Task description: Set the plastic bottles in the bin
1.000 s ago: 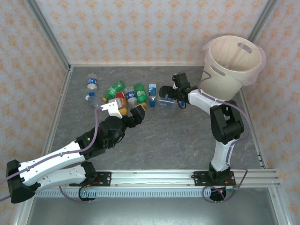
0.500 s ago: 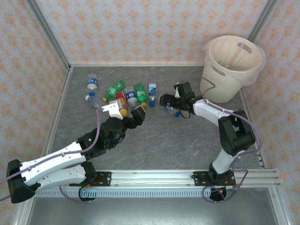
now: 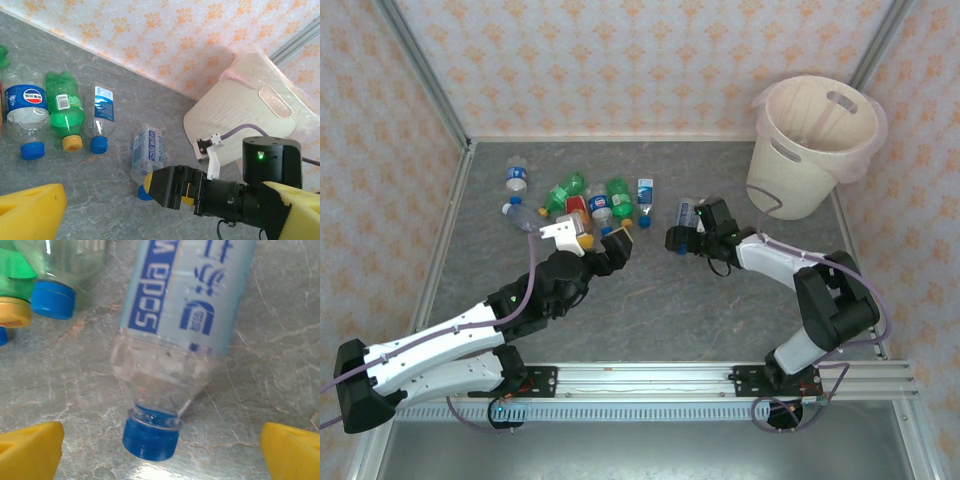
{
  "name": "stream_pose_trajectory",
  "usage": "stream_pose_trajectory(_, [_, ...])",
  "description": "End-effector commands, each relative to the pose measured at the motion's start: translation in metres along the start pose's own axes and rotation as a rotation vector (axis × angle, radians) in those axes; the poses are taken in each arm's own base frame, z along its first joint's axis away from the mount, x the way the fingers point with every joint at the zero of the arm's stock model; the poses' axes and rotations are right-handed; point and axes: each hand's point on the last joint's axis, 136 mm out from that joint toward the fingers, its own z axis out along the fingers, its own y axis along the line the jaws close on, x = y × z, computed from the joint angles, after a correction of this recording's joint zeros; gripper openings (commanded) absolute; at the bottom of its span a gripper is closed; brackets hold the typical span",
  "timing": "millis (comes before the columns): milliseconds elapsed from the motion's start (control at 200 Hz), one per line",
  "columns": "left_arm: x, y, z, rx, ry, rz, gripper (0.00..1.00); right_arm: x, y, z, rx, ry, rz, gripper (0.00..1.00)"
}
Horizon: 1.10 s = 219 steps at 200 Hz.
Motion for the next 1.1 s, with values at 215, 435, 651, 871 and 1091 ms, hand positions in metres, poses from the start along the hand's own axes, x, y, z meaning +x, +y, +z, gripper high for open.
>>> stream_pose_trajectory(215, [0.010, -0.003, 0.005, 0.012, 0.028, 0.011, 0.99, -0.007, 0.005, 0.004, -0.015, -0.079, 0.060, 0.82])
stream_pose_trajectory(435, [0.010, -0.002, 0.005, 0.011, 0.030, 0.016, 0.99, -0.005, -0.001, 0.012, 0.001, -0.090, 0.087, 0.66])
stream_pose_trajectory(651, [0.012, -0.006, 0.007, 0.026, 0.035, 0.017, 0.99, 0.005, -0.003, 0.021, -0.007, -0.061, 0.103, 0.56])
stream_pose_trajectory(871, [0.015, -0.008, 0.010, 0.027, 0.051, 0.025, 0.99, 0.008, -0.005, 0.024, -0.007, -0.060, 0.106, 0.55])
stream_pose_trajectory(1091, [0.015, -0.011, 0.011, 0.030, 0.057, 0.028, 0.99, 0.012, -0.009, 0.033, 0.014, -0.041, 0.091, 0.48])
